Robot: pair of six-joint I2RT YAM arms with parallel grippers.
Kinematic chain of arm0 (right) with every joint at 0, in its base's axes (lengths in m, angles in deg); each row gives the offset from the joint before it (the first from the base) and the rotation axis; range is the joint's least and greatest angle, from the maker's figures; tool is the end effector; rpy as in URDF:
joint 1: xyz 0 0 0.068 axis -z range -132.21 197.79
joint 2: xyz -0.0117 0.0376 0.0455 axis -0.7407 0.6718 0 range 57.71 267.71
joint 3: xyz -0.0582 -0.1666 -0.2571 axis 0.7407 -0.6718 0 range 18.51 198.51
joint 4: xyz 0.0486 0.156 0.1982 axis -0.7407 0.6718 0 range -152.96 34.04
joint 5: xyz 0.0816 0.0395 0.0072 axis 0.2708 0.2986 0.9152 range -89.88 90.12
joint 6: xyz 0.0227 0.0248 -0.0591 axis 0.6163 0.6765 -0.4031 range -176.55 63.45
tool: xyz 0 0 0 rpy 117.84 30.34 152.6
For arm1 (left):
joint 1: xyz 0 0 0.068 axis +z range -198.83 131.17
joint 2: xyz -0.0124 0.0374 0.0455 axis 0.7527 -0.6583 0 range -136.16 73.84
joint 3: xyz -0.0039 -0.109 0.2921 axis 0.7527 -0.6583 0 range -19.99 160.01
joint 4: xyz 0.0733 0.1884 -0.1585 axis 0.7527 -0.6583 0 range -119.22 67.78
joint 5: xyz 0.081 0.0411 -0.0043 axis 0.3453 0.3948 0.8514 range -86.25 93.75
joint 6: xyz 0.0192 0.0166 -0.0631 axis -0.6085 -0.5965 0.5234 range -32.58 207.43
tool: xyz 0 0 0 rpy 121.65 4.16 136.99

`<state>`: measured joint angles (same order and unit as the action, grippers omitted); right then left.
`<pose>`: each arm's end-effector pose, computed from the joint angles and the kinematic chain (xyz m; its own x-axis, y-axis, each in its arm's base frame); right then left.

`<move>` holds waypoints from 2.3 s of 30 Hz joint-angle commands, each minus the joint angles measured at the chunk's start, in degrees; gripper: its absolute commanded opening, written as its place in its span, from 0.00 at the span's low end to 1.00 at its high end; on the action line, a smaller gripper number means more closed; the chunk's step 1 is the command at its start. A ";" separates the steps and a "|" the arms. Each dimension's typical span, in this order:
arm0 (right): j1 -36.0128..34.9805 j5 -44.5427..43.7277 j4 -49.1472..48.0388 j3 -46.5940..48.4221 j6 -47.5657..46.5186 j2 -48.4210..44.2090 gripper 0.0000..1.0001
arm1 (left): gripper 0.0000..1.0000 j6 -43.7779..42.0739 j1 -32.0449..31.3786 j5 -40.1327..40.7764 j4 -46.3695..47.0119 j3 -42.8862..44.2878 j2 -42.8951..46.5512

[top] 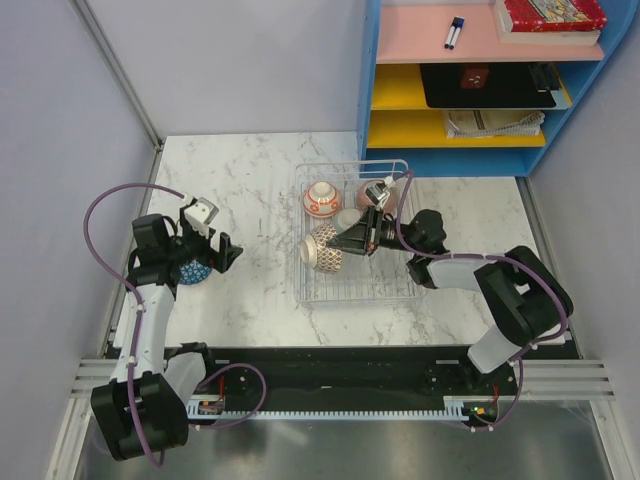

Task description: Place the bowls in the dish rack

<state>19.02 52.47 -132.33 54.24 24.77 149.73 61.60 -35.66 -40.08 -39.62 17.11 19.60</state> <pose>0.2584 0.1912 0.2752 -0.9290 0.1787 -0.3240 -0.3423 -0.0828 0.9359 0.1866 0.0049 0.2825 -0.3267 0.2463 -0.9125 0.5925 0.8056 0.0053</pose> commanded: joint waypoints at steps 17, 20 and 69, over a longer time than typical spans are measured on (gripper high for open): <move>2.76 -5.51 -21.42 3.47 11.57 9.93 0.00 | 1.00 -1.42 0.45 -2.04 1.41 -0.28 -0.52; 2.76 -6.21 -22.66 3.83 12.99 8.53 0.00 | 1.00 -1.34 0.45 -2.04 1.50 -0.28 -0.52; 1.61 -8.32 -15.55 0.14 6.68 6.51 0.00 | 1.00 -1.51 0.54 -2.13 0.89 -0.28 -0.34</move>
<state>20.42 44.83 -135.39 54.43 35.35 159.02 61.58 -35.64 -40.35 -39.67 17.11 18.99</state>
